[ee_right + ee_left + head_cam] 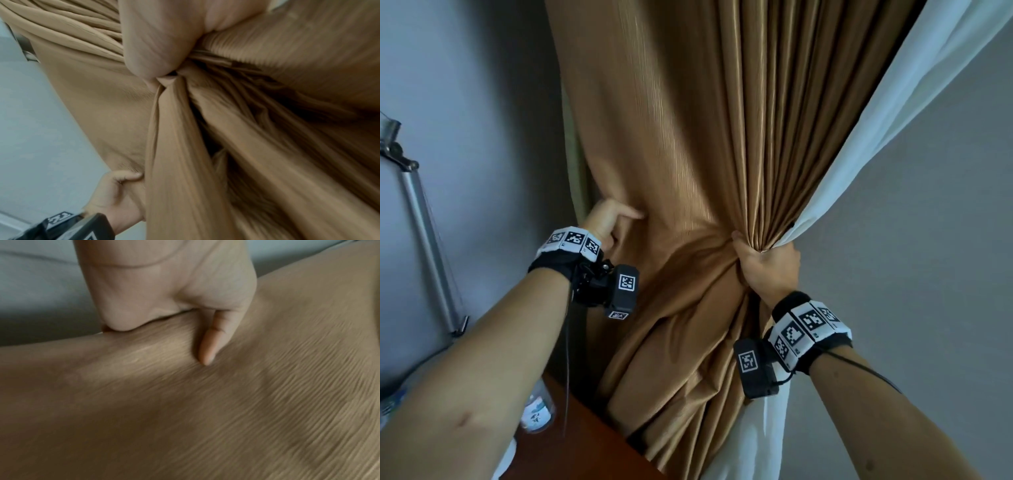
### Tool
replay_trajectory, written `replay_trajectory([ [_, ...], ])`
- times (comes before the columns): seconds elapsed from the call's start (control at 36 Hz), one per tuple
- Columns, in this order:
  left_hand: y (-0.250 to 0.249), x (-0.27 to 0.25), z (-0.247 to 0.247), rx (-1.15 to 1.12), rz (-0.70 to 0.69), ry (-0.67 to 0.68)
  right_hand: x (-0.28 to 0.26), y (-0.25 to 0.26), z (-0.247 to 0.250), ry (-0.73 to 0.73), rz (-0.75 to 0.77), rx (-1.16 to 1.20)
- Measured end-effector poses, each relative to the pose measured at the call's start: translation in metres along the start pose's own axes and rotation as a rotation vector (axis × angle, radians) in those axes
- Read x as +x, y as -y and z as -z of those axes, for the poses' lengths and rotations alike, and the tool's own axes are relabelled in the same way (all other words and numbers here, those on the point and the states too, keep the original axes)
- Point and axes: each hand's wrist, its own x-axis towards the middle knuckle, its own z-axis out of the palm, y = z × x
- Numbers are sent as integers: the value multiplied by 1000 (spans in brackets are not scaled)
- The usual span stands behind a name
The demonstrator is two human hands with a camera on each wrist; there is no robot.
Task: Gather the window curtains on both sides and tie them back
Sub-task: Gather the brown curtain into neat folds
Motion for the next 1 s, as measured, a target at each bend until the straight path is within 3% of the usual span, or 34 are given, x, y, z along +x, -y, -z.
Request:
replay_trajectory([
  [0.06, 6, -4, -11, -35, -84, 13, 3, -3, -3, -1, -10, -27],
  [0.17, 12, -17, -31, 14, -264, -158, 7, -6, -9, -12, -10, -52],
  [0.25, 15, -24, -33, 65, -314, -221, 9, -7, -13, -14, -51, -64],
  [0.33, 10, -45, -38, 12, -346, -79, 8, -8, -15, -4, -83, -68],
  [0.5, 8, -69, -45, -258, -170, 336, 8, -9, -12, 19, -65, -77],
  [0.64, 3, -72, -39, -131, -73, 481, 5, -10, -8, 33, -42, -67],
  [0.72, -2, -71, -44, 125, -112, 489, 4, -10, -5, 30, -30, -61],
  [0.81, -9, -78, -55, 241, -153, 466, 4, -10, -4, 26, -25, -47],
  [1.0, -3, -74, -64, 190, -226, 357, -1, -8, -4, 59, -48, -28],
])
